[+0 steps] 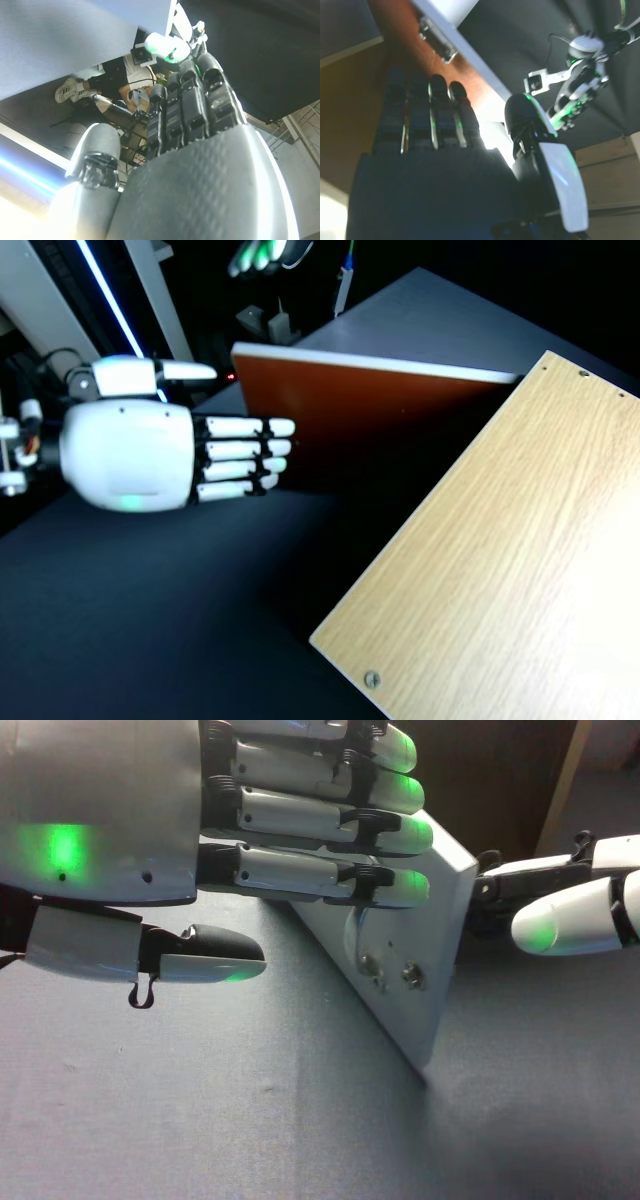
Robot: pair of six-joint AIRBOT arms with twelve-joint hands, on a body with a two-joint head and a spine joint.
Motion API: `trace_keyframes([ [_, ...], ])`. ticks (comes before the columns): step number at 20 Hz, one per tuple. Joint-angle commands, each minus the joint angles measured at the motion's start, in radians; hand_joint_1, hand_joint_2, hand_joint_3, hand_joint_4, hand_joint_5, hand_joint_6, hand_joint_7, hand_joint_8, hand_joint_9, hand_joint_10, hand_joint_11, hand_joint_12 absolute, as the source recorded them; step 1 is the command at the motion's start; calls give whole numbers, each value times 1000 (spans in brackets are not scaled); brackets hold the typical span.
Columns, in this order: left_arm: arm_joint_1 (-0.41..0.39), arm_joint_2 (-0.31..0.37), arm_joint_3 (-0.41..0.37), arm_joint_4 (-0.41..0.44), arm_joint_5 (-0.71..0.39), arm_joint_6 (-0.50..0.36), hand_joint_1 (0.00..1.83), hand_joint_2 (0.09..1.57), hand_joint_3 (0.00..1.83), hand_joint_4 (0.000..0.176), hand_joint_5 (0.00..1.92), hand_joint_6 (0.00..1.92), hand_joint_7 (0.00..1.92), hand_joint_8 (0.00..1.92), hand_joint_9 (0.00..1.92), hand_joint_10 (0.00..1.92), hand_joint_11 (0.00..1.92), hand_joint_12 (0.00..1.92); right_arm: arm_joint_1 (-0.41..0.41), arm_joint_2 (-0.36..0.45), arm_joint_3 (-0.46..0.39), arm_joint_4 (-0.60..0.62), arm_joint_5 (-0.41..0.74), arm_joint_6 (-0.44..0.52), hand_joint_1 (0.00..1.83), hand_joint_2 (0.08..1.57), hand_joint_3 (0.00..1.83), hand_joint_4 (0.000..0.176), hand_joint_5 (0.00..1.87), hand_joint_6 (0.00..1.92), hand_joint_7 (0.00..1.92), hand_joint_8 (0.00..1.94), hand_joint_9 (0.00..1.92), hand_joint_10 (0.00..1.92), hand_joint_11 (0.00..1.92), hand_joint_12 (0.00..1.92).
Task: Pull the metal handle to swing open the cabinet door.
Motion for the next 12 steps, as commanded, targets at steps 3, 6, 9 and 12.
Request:
trace_keyframes([
  [3,-11,7,0,-95,-21,4,0,1571,136,0,192,1,195,2,189,1,0,500,-1,2,-6,58,101,1,0,1571,84,0,106,1,124,0,117,1,0,415],
  [6,-11,7,0,-95,-21,4,0,1571,135,0,190,0,196,2,190,2,0,501,-12,-7,-5,77,141,-29,0,1571,108,0,97,1,116,1,110,1,0,407],
  [9,-11,7,0,-95,-21,4,0,1571,137,0,193,1,197,2,192,1,0,519,-35,-30,-5,126,221,-66,0,1571,95,0,104,1,123,0,117,1,0,421],
  [12,-11,7,0,-95,-21,4,0,1571,139,0,184,0,194,0,189,0,0,516,-39,-41,-11,132,238,-84,0,1571,88,0,110,2,130,2,123,2,0,437],
])
